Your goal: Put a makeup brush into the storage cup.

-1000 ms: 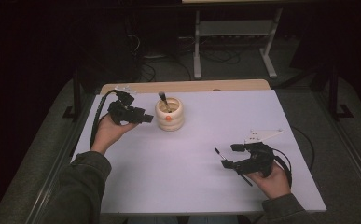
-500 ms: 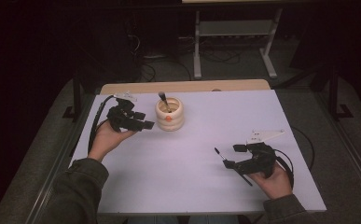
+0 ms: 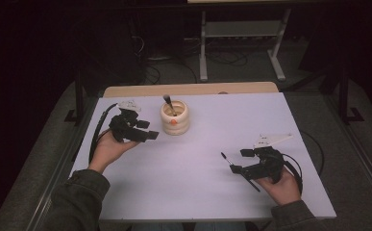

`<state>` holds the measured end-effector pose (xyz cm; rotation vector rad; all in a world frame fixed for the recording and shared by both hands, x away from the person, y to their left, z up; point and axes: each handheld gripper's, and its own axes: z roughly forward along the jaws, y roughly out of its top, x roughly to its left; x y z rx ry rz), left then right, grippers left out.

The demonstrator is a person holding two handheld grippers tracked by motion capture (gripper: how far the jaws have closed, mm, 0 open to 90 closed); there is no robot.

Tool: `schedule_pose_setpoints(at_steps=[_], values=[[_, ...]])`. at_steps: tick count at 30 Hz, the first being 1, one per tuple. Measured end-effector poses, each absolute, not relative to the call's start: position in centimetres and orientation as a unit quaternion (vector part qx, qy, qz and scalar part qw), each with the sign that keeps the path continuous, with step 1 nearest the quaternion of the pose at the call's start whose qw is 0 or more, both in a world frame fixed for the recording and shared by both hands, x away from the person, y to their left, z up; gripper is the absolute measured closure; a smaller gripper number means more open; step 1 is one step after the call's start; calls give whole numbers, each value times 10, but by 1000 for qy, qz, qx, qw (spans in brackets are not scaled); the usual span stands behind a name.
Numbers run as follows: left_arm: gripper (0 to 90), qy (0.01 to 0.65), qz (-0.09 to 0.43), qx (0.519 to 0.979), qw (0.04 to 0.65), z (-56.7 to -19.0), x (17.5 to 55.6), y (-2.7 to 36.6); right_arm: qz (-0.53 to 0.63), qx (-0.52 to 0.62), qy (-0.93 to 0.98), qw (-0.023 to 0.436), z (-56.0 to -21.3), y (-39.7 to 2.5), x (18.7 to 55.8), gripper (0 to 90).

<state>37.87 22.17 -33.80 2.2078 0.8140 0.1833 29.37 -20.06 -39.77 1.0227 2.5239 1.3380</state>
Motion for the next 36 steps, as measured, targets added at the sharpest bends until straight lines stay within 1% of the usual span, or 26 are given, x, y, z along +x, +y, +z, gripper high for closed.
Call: schedule_pose_setpoints(at_steps=[3, 5, 15, 21, 26, 32, 36], values=[[366, 322, 69, 859, 393, -339, 373, 221, 440, 334, 832, 56, -397, -200, 295, 224], [362, 316, 69, 864, 386, -338, 371, 221, 440, 338, 830, 55, -396, -199, 294, 224], [332, 300, 68, 867, 392, -339, 352, 215, 439, 353, 825, 53, -395, -204, 296, 224], [322, 292, 65, 868, 396, -342, 337, 210, 438, 354, 825, 60, -394, -206, 294, 226], [317, 282, 66, 872, 394, -346, 332, 207, 432, 362, 824, 62, -392, -209, 293, 229], [317, 271, 69, 876, 394, -352, 326, 205, 427, 373, 822, 51, -395, -213, 295, 229], [307, 271, 65, 876, 394, -355, 320, 202, 425, 371, 824, 56, -394, -213, 293, 235]])
